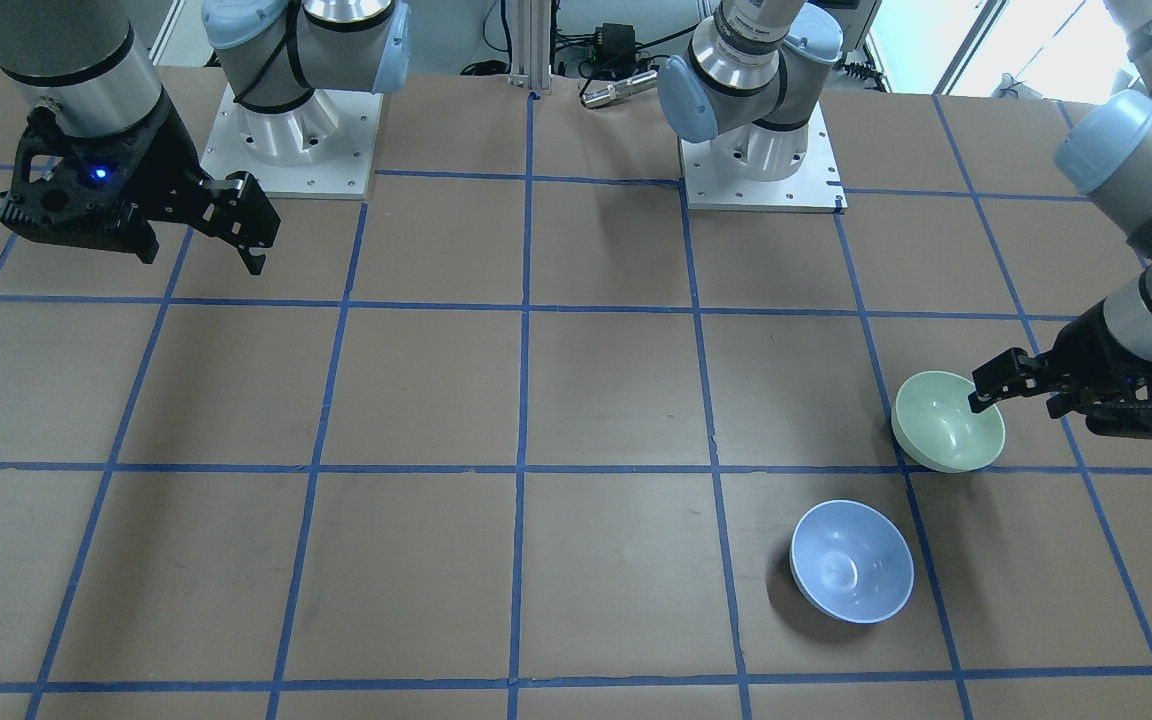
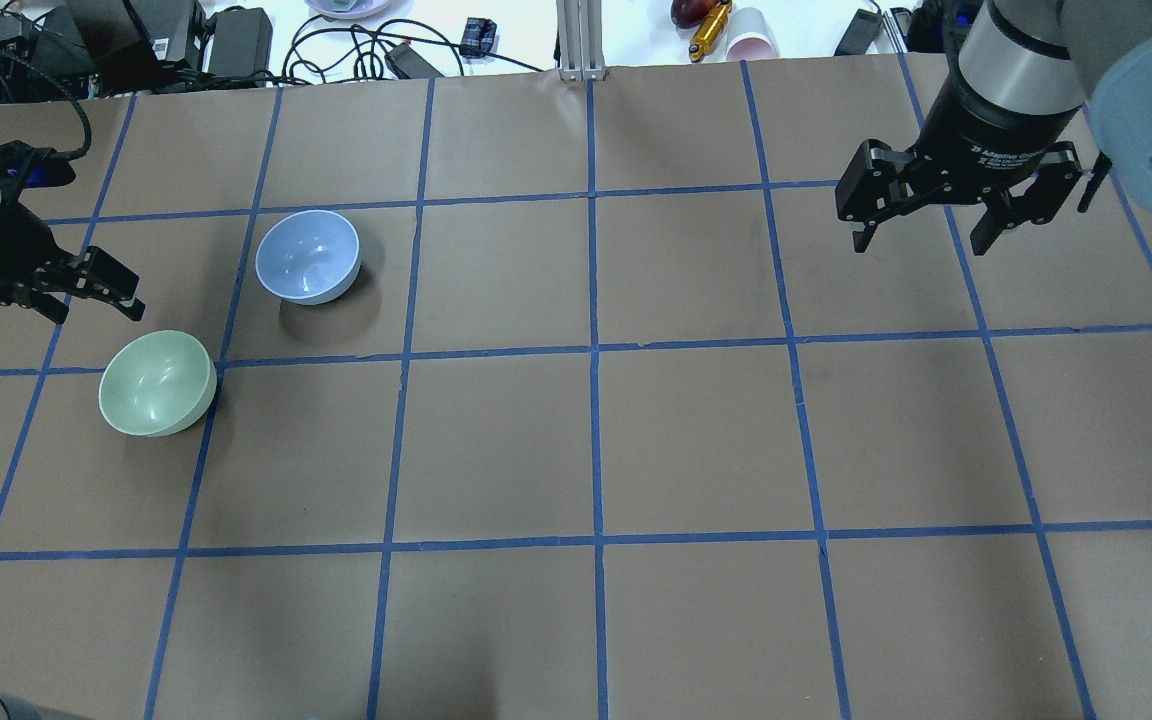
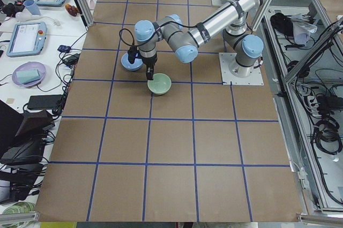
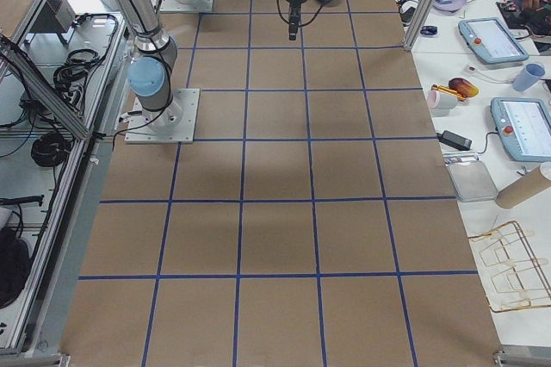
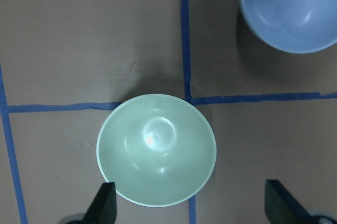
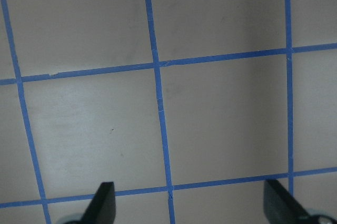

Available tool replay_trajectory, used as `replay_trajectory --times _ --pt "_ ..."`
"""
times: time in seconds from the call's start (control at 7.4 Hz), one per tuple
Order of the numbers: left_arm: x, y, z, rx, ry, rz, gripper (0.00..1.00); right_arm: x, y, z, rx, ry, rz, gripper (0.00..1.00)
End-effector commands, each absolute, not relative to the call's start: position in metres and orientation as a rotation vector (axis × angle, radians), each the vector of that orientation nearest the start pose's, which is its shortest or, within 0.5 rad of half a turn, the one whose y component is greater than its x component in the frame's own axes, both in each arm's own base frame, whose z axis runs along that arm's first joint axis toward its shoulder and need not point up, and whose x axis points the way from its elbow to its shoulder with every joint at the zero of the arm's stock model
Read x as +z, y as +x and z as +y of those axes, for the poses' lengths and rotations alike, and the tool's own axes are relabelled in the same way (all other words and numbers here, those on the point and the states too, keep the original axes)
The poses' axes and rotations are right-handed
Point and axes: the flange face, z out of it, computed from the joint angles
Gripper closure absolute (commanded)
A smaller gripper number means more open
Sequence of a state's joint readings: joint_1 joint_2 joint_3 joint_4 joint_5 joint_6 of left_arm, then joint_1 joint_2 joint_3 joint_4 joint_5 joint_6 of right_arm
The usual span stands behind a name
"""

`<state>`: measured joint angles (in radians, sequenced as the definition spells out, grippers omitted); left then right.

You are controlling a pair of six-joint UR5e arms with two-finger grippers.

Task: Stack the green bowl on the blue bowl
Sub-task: 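Move the left gripper toward the pale green bowl, then lower the left gripper onto the pale green bowl's rim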

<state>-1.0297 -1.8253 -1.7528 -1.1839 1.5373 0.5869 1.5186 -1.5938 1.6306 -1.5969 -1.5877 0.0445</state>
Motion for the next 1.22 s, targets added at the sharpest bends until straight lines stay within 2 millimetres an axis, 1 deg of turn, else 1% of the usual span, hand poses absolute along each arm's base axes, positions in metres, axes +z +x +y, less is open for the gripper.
replay_trajectory --times 0.0,0.14,0.27,0.41,0.54,0.68,1.08 --pt "0.252 0.196 -0.542 -0.038 0.136 3.172 0.0 0.472 0.106 -0.487 0.017 0.152 3.155 0.0" --pt "0.233 0.205 -0.532 -0.008 0.119 3.191 0.0 0.472 0.106 -0.487 0.017 0.152 3.155 0.0" --pt "0.223 0.221 -0.522 -0.014 0.092 3.222 0.0 0.472 0.106 -0.487 0.017 0.152 3.155 0.0" --pt "0.217 0.229 -0.515 -0.023 0.132 3.246 0.0 0.472 0.106 -0.487 0.017 0.152 3.155 0.0" --pt "0.208 0.224 -0.508 0.004 0.139 3.261 0.0 0.472 0.106 -0.487 0.019 0.152 3.155 0.0" --pt "0.201 0.223 -0.506 0.012 0.139 3.265 0.0 0.472 0.106 -0.487 0.017 0.152 3.155 0.0" --pt "0.188 0.224 -0.507 0.024 0.154 3.292 0.0 0.472 0.107 -0.487 0.017 0.152 3.153 0.0"
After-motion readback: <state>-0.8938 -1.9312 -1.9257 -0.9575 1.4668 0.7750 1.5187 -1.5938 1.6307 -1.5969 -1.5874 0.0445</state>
